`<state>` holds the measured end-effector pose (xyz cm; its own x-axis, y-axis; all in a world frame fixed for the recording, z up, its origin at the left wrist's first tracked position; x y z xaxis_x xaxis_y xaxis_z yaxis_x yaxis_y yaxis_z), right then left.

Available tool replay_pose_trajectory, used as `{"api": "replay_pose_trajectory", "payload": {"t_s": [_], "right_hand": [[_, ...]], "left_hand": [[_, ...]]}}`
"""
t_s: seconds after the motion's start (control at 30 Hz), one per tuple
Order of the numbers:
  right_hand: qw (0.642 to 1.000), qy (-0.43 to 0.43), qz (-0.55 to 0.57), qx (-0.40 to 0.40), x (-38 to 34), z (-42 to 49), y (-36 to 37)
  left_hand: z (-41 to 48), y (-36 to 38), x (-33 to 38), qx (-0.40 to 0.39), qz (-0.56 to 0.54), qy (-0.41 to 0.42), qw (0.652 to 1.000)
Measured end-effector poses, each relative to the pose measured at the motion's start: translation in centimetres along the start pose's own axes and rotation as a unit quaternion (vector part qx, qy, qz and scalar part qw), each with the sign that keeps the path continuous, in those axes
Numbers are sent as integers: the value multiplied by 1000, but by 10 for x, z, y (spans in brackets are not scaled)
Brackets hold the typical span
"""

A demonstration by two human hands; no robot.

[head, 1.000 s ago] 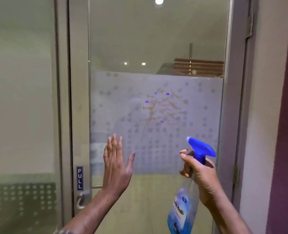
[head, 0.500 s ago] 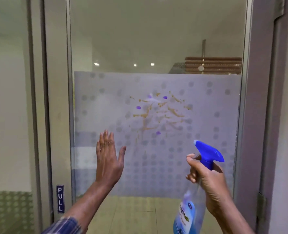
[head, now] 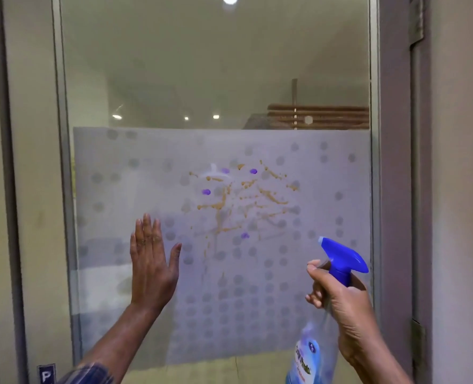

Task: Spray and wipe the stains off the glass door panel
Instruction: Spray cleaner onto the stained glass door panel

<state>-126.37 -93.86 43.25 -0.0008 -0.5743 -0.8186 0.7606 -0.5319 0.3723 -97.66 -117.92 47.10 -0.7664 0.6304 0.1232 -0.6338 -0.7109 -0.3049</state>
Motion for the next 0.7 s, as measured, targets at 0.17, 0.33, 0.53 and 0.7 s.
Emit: {"api": "replay_pose_trajectory", "payload": {"t_s": [0.17,0.33,0.53,0.7], "right_hand": [[1000,-11,3,18,-1,12,-1],[999,-17,7,38,-1,25,-5],[997,-22,22,67,-2,40,-15],[996,-28,33,73,-5,48,-17]], "left_hand": [[2,5,-1,28,17,-3,999],[5,9,-2,50,23,4,998],[3,7,0,70,42,11,997],[3,6,1,75,48,10,996]]}}
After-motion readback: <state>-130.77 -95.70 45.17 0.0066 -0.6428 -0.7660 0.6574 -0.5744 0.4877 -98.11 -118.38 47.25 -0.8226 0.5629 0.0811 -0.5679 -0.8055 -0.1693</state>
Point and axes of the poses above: each hand's wrist, its own z-axis towards the middle knuckle, its own y-axis out of the palm, x = y × z, the point moved 8 cm from there along z, towards the middle knuckle, and after that the axes turned 6 degrees about -x, right-handed, at the moved point
